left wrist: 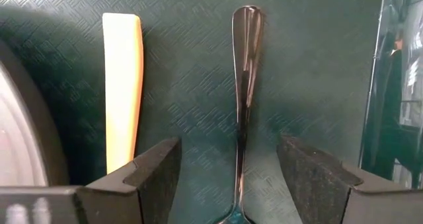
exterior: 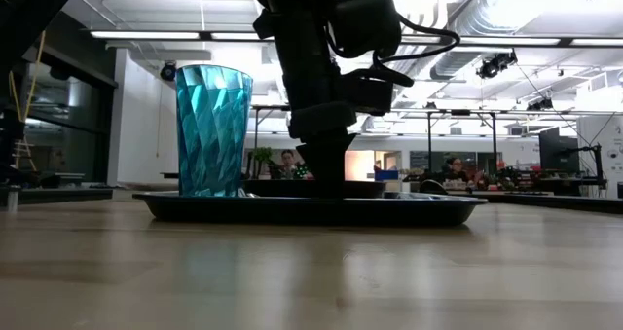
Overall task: Pick and place plate/cup/fork/spoon on tray
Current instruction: Adjust the black serving tray
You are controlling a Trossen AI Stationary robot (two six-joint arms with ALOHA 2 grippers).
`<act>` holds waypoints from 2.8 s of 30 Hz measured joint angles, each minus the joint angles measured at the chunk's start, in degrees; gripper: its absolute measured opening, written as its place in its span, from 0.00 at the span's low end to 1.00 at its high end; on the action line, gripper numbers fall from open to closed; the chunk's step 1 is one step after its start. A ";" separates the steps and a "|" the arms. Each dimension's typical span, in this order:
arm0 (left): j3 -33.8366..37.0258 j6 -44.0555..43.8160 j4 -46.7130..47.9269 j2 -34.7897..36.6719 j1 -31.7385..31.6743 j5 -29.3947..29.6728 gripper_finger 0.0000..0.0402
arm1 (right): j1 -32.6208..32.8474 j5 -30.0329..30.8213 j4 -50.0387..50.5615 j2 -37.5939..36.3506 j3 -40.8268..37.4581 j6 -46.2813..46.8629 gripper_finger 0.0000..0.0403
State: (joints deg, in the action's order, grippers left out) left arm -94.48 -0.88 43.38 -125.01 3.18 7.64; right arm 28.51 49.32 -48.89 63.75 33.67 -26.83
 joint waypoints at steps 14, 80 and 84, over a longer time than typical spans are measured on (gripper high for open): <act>0.00 2.95 0.23 0.00 -0.18 0.00 0.82 | 0.00 0.00 -0.01 0.00 0.00 0.00 0.38; 52.56 2.43 -33.63 96.99 -5.47 -5.75 0.83 | 0.52 0.00 0.53 0.00 -0.02 2.32 0.38; 60.10 4.16 -37.47 101.22 -5.47 -8.30 0.83 | 0.52 0.00 0.55 0.00 -0.02 2.36 0.38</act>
State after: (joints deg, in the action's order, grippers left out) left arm -34.38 3.28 5.90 -23.79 -2.28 -0.66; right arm 29.04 49.32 -48.34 63.75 33.65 -24.46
